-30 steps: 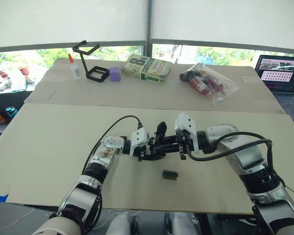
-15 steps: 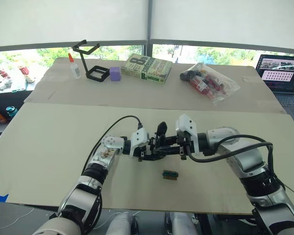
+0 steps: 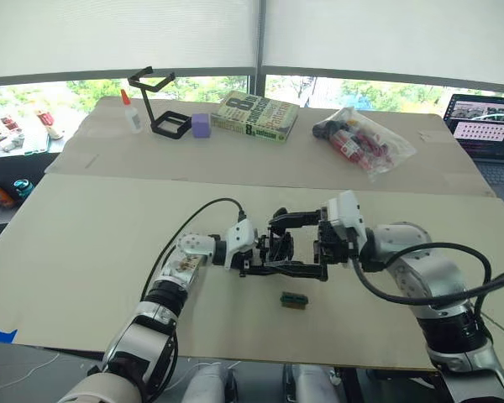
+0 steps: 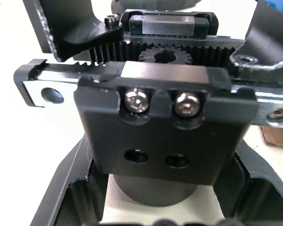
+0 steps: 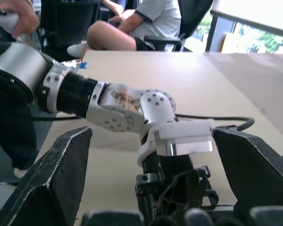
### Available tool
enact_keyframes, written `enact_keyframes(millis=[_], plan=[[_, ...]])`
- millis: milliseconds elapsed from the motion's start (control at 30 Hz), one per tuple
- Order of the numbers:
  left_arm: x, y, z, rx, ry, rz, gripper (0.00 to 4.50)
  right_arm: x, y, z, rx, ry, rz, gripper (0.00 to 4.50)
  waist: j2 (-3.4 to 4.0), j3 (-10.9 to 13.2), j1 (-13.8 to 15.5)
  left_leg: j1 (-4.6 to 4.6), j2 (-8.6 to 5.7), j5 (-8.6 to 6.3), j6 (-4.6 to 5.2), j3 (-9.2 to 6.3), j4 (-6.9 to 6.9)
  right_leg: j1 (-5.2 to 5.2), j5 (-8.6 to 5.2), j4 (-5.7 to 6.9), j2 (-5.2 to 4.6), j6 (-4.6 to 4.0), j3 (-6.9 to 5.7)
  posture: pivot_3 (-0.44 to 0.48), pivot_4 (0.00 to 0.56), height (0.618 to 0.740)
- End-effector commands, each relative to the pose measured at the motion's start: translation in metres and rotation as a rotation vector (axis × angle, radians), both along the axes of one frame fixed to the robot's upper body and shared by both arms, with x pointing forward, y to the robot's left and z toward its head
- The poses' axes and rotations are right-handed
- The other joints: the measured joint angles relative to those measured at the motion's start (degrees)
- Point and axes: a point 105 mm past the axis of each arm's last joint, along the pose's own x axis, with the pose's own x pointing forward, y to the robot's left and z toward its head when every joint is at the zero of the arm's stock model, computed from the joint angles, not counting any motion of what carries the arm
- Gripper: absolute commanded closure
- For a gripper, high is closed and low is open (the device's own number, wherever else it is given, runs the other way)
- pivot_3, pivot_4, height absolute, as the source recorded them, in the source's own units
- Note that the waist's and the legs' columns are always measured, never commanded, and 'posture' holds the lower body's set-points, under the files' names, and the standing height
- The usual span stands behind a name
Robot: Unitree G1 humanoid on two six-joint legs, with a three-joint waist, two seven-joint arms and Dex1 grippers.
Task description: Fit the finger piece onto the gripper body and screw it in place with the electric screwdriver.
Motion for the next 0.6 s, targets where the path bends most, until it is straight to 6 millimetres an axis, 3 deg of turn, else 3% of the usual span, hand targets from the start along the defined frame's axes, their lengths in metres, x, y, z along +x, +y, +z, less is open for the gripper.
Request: enact_keyframes(millis=[33, 200, 400, 500, 600], plan=[[-0.001, 0.007, -0.007, 0.000, 0.038, 0.014, 0.02, -0.019, -0.012, 0.030, 0.064, -0.068, 0.005, 0.00, 0.00, 0.0, 0.2, 0.00, 0.01, -0.01, 0.01, 0.00, 0.00, -0.01, 0.00, 0.01, 0.00, 0.00, 0.00, 0.000, 0.150, 0.740], [-0.003, 0.027, -0.001, 0.006, 0.018, 0.005, 0.02, -0.033, -0.030, 0.039, 0.045, -0.093, -0.066, 0.00, -0.01, 0.0, -0.1, 0.05, 0.06, -0.01, 0.01, -0.01, -0.05, -0.03, 0.00, 0.01, -0.04, -0.02, 0.01, 0.000, 0.150, 0.740], [-0.010, 0.075, 0.008, 0.014, -0.006, 0.038, 0.02, -0.040, -0.076, 0.035, 0.006, -0.094, -0.313, 0.00, -0.01, 0.0, -0.1, 0.08, 0.07, 0.00, 0.00, -0.01, -0.15, -0.06, -0.01, 0.01, -0.10, -0.05, 0.03, 0.000, 0.150, 0.740], [-0.019, 0.108, 0.036, -0.042, -0.051, 0.080, 0.02, -0.045, -0.138, 0.020, -0.024, -0.054, -0.614, 0.00, -0.06, 0.1, 0.5, 0.04, 0.06, -0.03, 0.03, 0.00, -0.16, -0.07, -0.01, -0.01, -0.14, -0.04, 0.02, 0.000, 0.150, 0.740], [-0.041, 0.112, 0.055, -0.033, -0.069, 0.029, 0.02, -0.069, -0.192, -0.009, -0.064, -0.005, -0.851, 0.00, -0.06, 0.2, 1.3, -0.09, 0.05, -0.02, 0.02, -0.07, -0.16, -0.08, -0.04, -0.11, -0.12, 0.01, -0.03, 0.000, 0.150, 0.740]])
